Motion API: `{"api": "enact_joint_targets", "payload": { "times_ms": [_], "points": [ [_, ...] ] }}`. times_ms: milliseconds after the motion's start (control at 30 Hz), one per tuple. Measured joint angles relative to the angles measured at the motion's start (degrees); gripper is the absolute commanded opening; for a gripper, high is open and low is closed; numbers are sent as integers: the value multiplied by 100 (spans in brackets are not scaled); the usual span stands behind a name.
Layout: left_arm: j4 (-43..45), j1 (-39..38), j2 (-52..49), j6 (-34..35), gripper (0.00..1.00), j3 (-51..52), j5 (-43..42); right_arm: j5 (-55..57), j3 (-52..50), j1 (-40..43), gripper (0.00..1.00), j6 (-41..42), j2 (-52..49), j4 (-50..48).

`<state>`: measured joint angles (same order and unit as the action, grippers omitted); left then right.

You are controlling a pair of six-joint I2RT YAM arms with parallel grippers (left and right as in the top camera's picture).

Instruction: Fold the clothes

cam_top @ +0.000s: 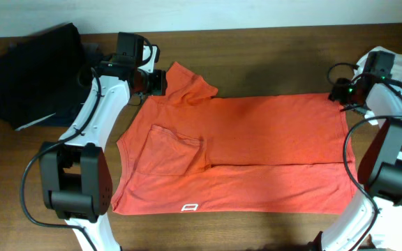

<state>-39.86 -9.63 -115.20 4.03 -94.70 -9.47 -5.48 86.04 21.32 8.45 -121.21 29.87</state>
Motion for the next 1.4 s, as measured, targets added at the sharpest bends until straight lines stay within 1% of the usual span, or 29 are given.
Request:
{"api": "enact_joint_targets", "payload": {
  "times_ms": [33,67,100,200,267,333,400,467,500,567,667,800,900,933,967,1000,1067,1100,1133,1167,1200,1233,1267,1400],
  "points": [
    [-24,0,0,0,57,0,-2,0,0,0,47,-11,-166,-83],
    [-76,0,0,0,57,0,0,4,0,0,44,-28,-238,-120],
    [-94,0,0,0,57,0,0,11,0,0,44,-33,-243,-125],
    [-26,0,0,0,56,0,157,33,0,0,34,-87,-249,-164],
    [509,0,0,-4,56,13,203,50,-7,0,30,-76,-251,-164],
    [1143,0,-15,-11,56,24,229,92,-7,0,29,-76,-251,-181],
    [2083,0,-535,-20,55,-9,144,118,-11,0,30,-76,-254,-168],
    [2564,-2,-1349,-157,55,-4,-13,225,-13,0,30,-76,-260,-177],
    [2815,-17,-1646,-435,51,11,-42,254,-13,0,30,-79,-260,-168],
    [3110,-59,-1821,-732,50,13,-15,269,-13,0,30,-85,-260,-170],
    [3585,-190,-1897,-896,50,13,87,271,-13,0,30,-87,-260,-166],
    [3748,-328,-2218,-940,50,-120,599,291,-13,0,31,-90,-260,-162],
    [3759,-334,-2264,-933,51,-195,1095,289,-13,0,31,-94,-260,-162],
    [3753,-295,-2267,-933,51,-197,1147,291,-13,0,31,-87,-262,-160],
    [3740,-170,-2271,-935,52,-208,1167,289,-13,0,39,-90,-260,-160],
    [3668,-59,-2288,-935,52,-271,1139,289,-13,0,40,-90,-260,-160],
    [3425,0,-2352,-938,61,-501,1126,291,-13,0,41,-92,-260,-162],
    [3233,9,-2391,-920,67,-660,1147,291,-13,0,41,-94,-260,-162],
    [2997,26,-2441,-918,67,-859,1126,293,-13,0,41,-96,-260,-164],
    [2946,31,-2470,-920,67,-911,1080,293,-13,0,41,-92,-260,-164],
    [2564,52,-2583,-859,61,-1311,855,293,-13,0,41,-92,-260,-164],
    [2420,61,-2669,-743,52,-1576,634,293,-13,0,41,-94,-260,-164],
    [2378,59,-2686,-699,46,-1633,557,291,-13,0,41,-92,-260,-164],
    [2046,33,-2688,-636,45,-1670,474,293,-13,0,41,-92,-260,-164]
  ]
}}
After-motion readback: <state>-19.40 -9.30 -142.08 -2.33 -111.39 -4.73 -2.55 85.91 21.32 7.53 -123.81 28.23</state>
